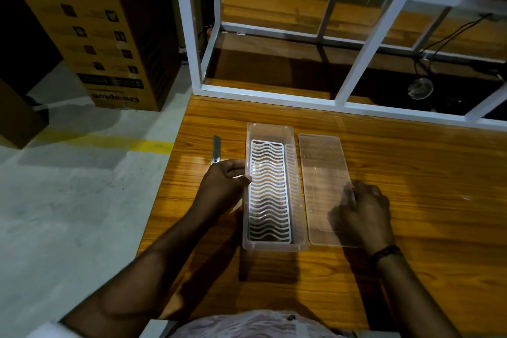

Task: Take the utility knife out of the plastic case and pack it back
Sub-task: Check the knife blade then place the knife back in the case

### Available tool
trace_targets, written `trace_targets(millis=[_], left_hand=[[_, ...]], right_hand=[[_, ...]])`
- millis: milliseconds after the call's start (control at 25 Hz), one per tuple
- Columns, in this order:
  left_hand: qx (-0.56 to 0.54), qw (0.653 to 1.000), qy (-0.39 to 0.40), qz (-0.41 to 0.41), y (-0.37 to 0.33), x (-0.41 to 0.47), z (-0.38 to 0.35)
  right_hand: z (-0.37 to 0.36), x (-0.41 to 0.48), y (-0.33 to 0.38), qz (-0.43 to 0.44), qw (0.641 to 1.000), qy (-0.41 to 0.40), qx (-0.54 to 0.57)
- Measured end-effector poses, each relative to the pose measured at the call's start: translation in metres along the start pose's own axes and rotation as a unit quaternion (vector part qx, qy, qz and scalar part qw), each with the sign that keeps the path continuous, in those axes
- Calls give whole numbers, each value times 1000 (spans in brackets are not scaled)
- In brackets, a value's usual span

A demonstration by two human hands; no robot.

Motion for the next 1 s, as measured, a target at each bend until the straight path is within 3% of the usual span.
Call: trace_targets(millis=[200, 360, 520, 640, 800, 1000], left_hand=[[-11, 999, -43, 27, -1, -3, 27], [179, 972, -147, -24, -4, -8, 63], [313, 939, -145, -1, 10, -11, 67], [424, 892, -155, 19, 13, -7, 58], [437, 882, -160, 77, 15, 5, 56], [397, 898, -153, 111, 10, 8, 59]], right_hand=[[13, -2, 25, 18, 999, -41, 15], [23, -9, 78, 98, 989, -53, 97], [20, -20, 139, 194, 970, -30, 141], [5, -22, 172, 254, 960, 12, 121], [-21, -21, 221, 328, 941, 69, 47], [-52, -9, 255, 338, 935, 104, -30]])
Point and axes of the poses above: each hand's wrist, its own x-axis towards the middle knuckle, its own z-axis out of the back of the hand, y = z × x, the point moved 6 cm from there along x, towards the middle knuckle, and after that the axes turned 4 degrees about z, right-handed, at the moved point
